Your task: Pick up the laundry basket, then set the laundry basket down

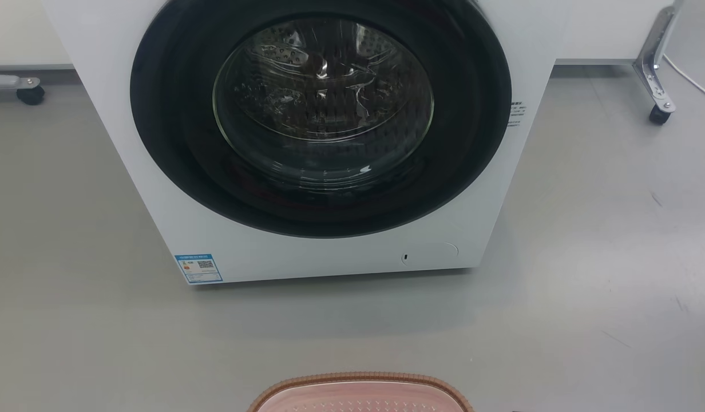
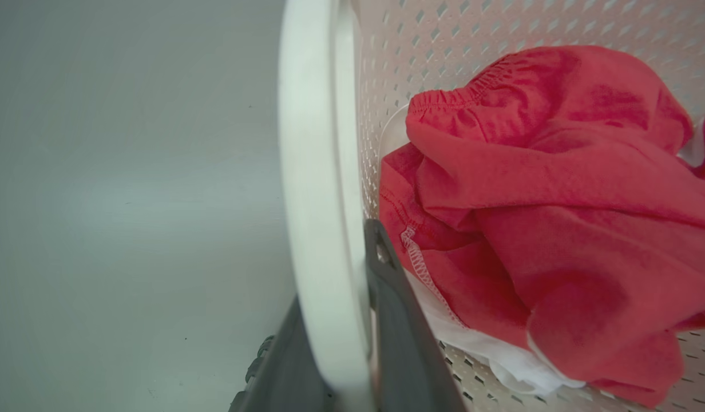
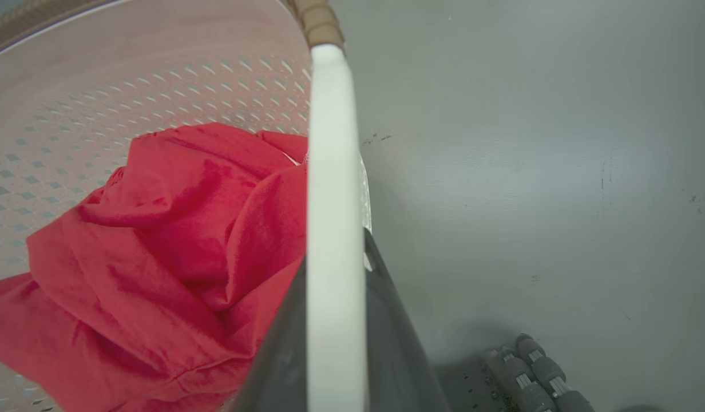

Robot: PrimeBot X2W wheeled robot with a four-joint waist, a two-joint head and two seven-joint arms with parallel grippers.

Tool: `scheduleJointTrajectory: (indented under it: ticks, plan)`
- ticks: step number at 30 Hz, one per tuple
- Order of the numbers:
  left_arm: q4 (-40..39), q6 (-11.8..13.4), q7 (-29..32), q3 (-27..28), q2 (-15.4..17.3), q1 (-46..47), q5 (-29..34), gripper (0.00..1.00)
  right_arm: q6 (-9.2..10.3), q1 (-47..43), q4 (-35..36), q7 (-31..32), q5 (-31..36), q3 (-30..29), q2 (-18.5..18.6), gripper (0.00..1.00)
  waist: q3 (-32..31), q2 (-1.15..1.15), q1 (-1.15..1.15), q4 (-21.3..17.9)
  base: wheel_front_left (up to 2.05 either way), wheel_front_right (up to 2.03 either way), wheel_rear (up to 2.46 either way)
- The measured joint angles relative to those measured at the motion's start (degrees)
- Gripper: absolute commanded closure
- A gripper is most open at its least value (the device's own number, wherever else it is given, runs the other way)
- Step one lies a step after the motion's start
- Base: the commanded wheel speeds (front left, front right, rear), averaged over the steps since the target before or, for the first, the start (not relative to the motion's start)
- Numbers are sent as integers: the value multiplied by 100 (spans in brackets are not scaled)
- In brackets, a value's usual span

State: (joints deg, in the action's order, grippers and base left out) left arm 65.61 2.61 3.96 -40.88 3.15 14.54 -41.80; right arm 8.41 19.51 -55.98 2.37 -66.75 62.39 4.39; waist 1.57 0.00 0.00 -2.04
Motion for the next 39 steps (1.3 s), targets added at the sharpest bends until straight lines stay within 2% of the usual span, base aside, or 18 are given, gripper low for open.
scheduleJointTrajectory:
  ticks: [21, 39]
  plan:
    - [-8, 49, -49, -63, 11, 148, -89, 100, 1, 286, -41, -144, -277, 248, 13, 100, 285, 0, 0, -25, 0, 0, 0]
    - [-170, 179, -324, 208, 69, 1692, -93, 100, 0, 1999, -174, -524, -291, 66, 30, 100, 1369, 0, 1, -31, 0, 0, 0]
